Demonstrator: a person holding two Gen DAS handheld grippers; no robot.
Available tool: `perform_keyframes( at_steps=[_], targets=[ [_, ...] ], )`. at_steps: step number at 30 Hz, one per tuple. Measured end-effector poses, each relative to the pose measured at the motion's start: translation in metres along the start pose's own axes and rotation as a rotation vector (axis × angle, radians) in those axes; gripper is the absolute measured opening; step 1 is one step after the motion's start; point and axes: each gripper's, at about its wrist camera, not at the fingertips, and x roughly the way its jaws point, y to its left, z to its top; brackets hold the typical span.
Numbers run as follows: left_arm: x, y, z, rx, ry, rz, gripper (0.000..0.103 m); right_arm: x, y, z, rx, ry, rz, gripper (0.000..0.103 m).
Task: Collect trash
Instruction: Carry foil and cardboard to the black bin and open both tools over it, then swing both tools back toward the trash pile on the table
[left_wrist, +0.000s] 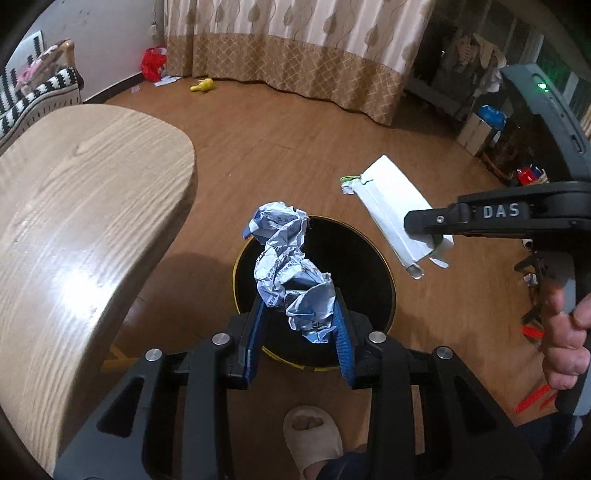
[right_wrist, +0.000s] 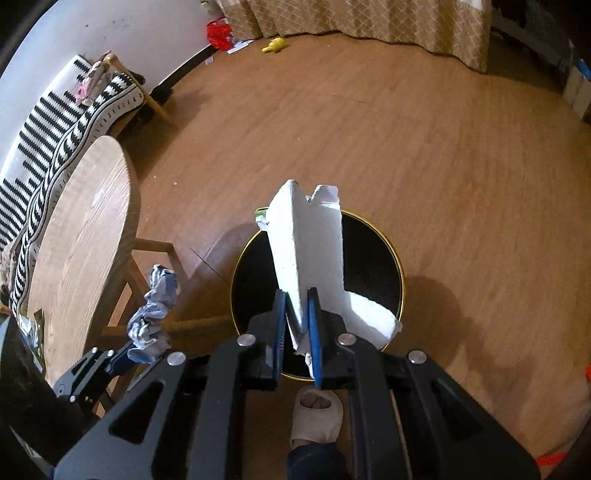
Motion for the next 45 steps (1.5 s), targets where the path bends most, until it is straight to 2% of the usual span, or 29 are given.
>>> perform_keyframes(
  at_steps=[2, 4, 5, 12, 17, 22, 24, 28, 31, 33, 37, 39, 41, 44, 45],
  targets=[
    [0.006, -0.002, 0.001, 0.0, 0.01, -0.002, 0.033, 0.003, 0.005, 0.003, 0.012, -0.005, -0.007, 0.019],
    [0.012, -0.005, 0.002, 0.002, 0.015, -0.002, 0.033, 0.004, 0.003, 0.006, 0.033, -0.007, -0.012, 0.052],
    [0.016, -0.006, 0.004, -0.001, 0.019, -0.004, 0.033, 0.002, 0.002, 0.006, 0.042, -0.016, -0.009, 0.058],
    [0.03, -0.017, 0.006, -0.004, 0.039, -0.023, 0.033, -0.008, -0.003, 0.006, 0.077, -0.063, -0.004, 0.065],
    [0.04, -0.023, 0.007, 0.004, 0.046, -0.034, 0.034, -0.014, -0.007, 0.006, 0.095, -0.085, -0.004, 0.067],
    [0.043, -0.026, 0.007, 0.019, 0.041, -0.026, 0.053, -0.021, -0.008, 0.004, 0.109, -0.107, -0.013, 0.074],
    [0.041, -0.026, 0.008, 0.014, 0.03, -0.028, 0.068, -0.025, -0.007, 0.004, 0.119, -0.118, -0.004, 0.074],
    [0.029, -0.024, 0.008, 0.008, 0.015, -0.035, 0.073, -0.033, 0.0, 0.003, 0.118, -0.144, 0.01, 0.076],
    [0.001, -0.016, 0.006, 0.002, -0.016, -0.03, 0.076, -0.043, 0.012, 0.002, 0.1, -0.172, 0.026, 0.076],
    [-0.024, -0.005, 0.005, -0.009, -0.04, -0.011, 0.083, -0.052, 0.027, 0.001, 0.077, -0.197, 0.048, 0.078],
    [-0.091, 0.035, -0.005, -0.076, -0.106, 0.046, 0.092, -0.063, 0.081, -0.005, -0.023, -0.217, 0.101, 0.08],
    [-0.135, 0.066, -0.019, -0.127, -0.15, 0.101, 0.096, -0.067, 0.123, -0.013, -0.114, -0.224, 0.127, 0.082],
    [-0.174, 0.099, -0.038, -0.178, -0.175, 0.188, 0.097, -0.069, 0.165, -0.023, -0.2, -0.226, 0.147, 0.084],
    [-0.229, 0.154, -0.07, -0.278, -0.2, 0.317, 0.097, -0.067, 0.246, -0.05, -0.357, -0.197, 0.213, 0.084],
    [-0.241, 0.166, -0.078, -0.304, -0.206, 0.34, 0.097, -0.066, 0.265, -0.057, -0.392, -0.185, 0.234, 0.084]
  ],
)
